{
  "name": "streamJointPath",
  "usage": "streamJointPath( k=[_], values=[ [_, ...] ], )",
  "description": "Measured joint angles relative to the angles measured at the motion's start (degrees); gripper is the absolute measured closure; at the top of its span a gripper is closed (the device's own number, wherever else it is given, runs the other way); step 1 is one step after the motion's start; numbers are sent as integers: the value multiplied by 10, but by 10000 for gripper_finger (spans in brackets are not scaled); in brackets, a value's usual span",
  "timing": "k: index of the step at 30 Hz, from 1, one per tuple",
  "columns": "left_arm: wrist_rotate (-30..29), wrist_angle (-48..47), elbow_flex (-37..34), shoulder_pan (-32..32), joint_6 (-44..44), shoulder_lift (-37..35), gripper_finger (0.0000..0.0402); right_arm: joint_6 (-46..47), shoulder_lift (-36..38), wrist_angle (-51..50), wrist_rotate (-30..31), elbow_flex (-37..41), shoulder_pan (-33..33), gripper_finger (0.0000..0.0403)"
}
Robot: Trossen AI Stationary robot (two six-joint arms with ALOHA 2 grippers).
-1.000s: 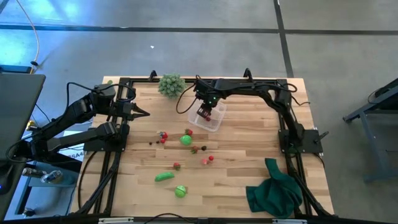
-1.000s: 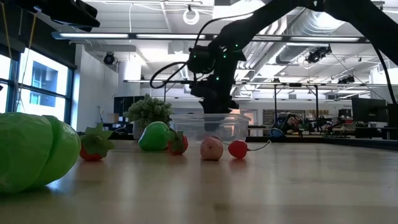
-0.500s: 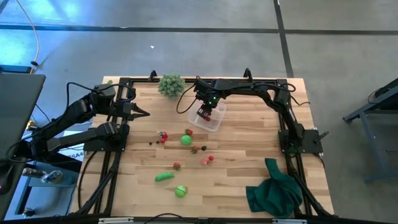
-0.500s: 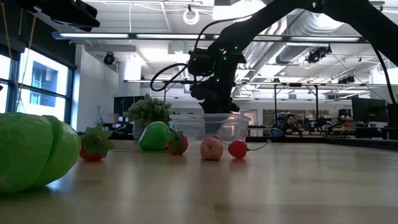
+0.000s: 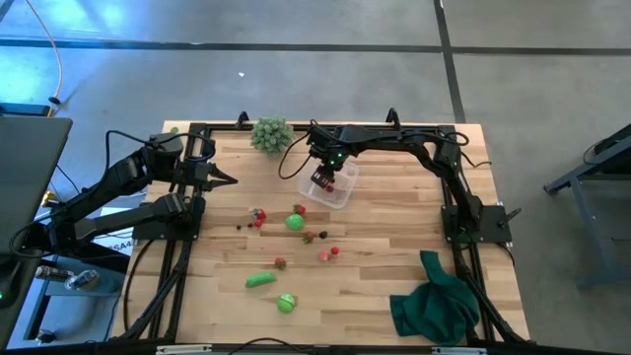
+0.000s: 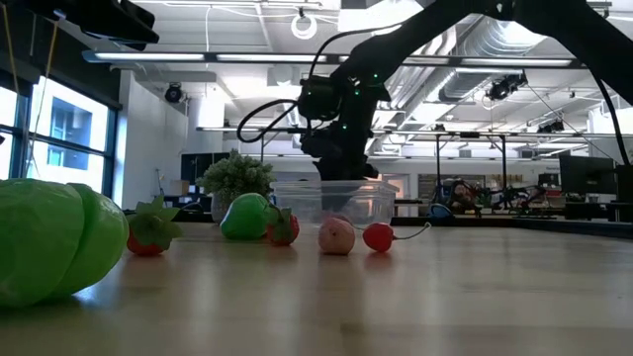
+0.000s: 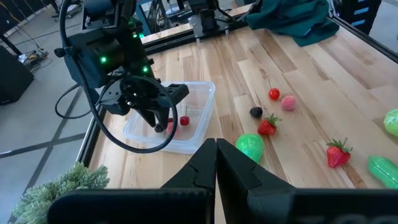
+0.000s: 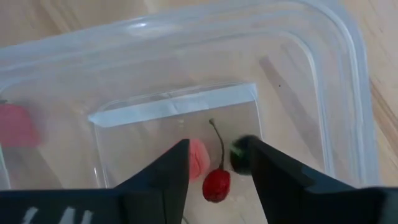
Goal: Pick and placing Produce into tupperware
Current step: Put the red cherry into the transparent container
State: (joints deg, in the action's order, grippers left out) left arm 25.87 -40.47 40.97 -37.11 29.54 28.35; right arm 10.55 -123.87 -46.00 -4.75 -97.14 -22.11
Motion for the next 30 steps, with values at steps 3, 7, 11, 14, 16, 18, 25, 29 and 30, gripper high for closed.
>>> streamJointPath(
  k=[3, 7, 11, 14, 16, 18, 25, 29, 30],
  values=[
    [0, 0, 0, 0, 0, 0, 399, -3, 0, 3, 0, 0, 0, 241],
    [0, 0, 0, 0, 0, 0, 399, -3, 10, 1, -15, 0, 0, 242],
    [0, 0, 0, 0, 0, 0, 399, -3, 53, -12, -24, 0, 1, 249],
    [0, 0, 0, 0, 0, 0, 399, -9, 101, -28, -24, 0, 9, 253],
    [0, 0, 0, 0, 0, 0, 399, -23, 138, -39, -24, 0, 19, 254],
    [0, 0, 0, 0, 0, 0, 399, -35, 177, -44, -24, 0, 33, 254],
    [0, 0, 0, 0, 0, 0, 399, -36, 305, -42, 11, 0, 127, 254],
    [0, 0, 0, 0, 0, 0, 399, -36, 354, -41, 92, 7, 220, 254],
    [0, 0, 0, 0, 0, 0, 399, -33, 363, -43, 118, 14, 248, 254]
  ],
)
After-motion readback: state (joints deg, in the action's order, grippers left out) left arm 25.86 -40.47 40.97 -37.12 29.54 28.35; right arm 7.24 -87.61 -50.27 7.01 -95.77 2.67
